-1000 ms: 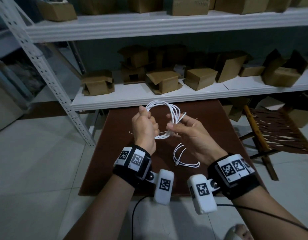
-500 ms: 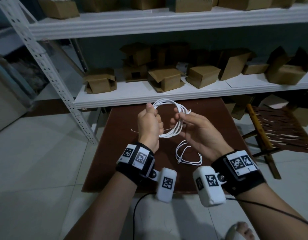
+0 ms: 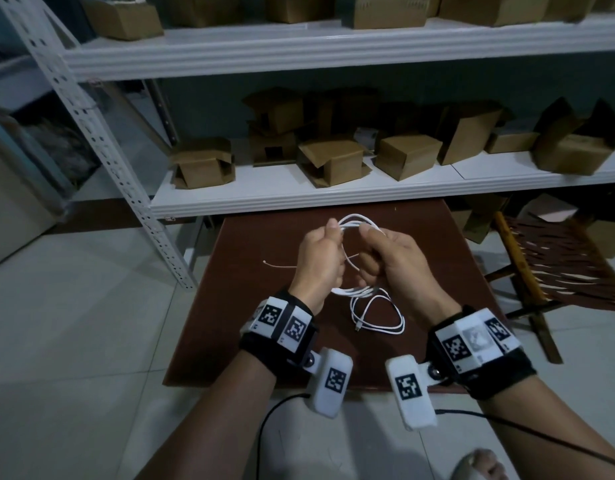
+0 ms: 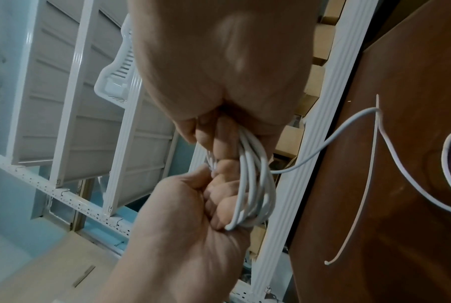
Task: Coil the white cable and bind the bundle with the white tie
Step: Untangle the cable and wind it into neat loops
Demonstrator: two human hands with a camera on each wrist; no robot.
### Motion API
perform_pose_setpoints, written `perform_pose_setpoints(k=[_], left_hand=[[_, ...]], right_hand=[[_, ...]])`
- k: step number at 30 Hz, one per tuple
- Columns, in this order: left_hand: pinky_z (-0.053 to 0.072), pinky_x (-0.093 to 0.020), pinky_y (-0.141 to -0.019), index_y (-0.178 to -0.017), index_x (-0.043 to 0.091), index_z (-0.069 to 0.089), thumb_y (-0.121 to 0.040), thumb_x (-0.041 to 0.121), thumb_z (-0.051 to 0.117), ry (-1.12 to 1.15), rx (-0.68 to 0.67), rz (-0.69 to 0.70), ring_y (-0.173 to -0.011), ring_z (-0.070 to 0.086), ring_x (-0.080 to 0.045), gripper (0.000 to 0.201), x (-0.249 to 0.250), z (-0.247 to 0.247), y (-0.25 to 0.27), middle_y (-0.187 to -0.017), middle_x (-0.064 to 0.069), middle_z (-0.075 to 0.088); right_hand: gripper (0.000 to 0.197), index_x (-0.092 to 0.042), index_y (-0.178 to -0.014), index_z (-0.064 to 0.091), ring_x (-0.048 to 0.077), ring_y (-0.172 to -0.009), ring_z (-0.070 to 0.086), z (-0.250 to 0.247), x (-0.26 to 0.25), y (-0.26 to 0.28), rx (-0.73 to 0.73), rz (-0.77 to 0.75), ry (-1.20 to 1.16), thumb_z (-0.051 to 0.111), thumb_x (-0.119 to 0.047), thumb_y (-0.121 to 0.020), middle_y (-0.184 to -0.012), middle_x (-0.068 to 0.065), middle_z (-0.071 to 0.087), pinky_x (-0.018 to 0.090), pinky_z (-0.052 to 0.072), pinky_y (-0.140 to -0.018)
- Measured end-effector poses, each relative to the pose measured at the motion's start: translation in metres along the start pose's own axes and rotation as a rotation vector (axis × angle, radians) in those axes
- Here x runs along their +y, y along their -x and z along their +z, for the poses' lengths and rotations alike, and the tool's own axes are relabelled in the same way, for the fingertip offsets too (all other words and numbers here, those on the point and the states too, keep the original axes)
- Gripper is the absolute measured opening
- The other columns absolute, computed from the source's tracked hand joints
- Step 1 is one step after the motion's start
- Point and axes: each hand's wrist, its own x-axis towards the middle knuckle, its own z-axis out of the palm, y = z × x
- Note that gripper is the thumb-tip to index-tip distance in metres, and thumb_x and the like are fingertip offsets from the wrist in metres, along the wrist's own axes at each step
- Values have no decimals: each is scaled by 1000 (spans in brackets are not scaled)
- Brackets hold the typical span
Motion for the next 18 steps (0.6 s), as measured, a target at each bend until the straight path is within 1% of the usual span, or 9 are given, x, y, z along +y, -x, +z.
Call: perform_pose_setpoints(k=[2,5,6,8,10,12,14,16,18], left_hand=[[23,-16,-35,-75,17,47,-107,22,51,-29,-27,19,-34,27,-5,33,1,0,5,-50,5,34],[31,-19,-35,-78,12,47,-89,4,52,-99,-38,62,-36,42,-9,14,0,-1,6,-58,-3,50],[37,-21,-37,-84,12,49,-87,9,54,-142,4,67,-42,54,-14,7,-1,0,4,-66,-7,60],[56,-36,-48,-98,26,49,-84,30,61,-229,90,68,-66,73,-30,19,-7,0,-1,-89,-14,73],[64,-52,-65,-99,34,48,-88,41,63,-285,145,79,-81,75,-33,20,-14,0,-6,-98,-10,73],[62,-47,-68,-97,26,55,-98,38,58,-323,148,108,-83,73,-31,12,-11,0,-6,-95,-8,72],[57,-44,-62,-89,18,66,-97,38,54,-355,135,103,-79,74,-36,25,-12,-1,-8,-86,-11,74],[61,-48,-63,-88,15,72,-92,43,52,-387,119,75,-79,75,-39,34,-15,0,-11,-83,-12,76],[63,-55,-72,-94,18,70,-91,47,50,-437,125,56,-83,75,-38,36,-17,-1,-11,-91,-11,76]], right_hand=[[60,-25,-52,54,16,-41,31,2,-1,1,11,-2,-15,49,-25,-112,-48,0,32,30,37,-47],[60,-24,-52,53,17,-40,32,4,-4,3,4,-6,-33,47,-27,-112,-48,1,32,29,35,-48],[61,-24,-51,51,17,-39,32,4,-5,3,-3,-5,-36,47,-26,-112,-47,1,32,28,35,-47],[63,-25,-50,49,16,-39,30,7,-5,5,-22,-5,-39,46,-25,-112,-46,0,31,27,35,-45],[65,-24,-48,53,16,-40,29,10,-4,5,-35,-4,-31,45,-24,-112,-45,0,31,27,35,-46],[65,-25,-48,54,16,-41,29,11,-3,6,-37,-5,-21,45,-24,-113,-45,1,32,28,35,-47],[65,-25,-48,50,18,-41,31,11,-2,6,-36,-14,-5,45,-23,-113,-46,3,33,30,36,-47],[64,-25,-49,49,19,-40,34,10,-1,6,-38,-23,24,46,-23,-113,-46,4,34,32,37,-48],[64,-25,-49,52,20,-39,37,10,1,7,-39,-25,52,47,-24,-112,-47,5,34,33,37,-51]])
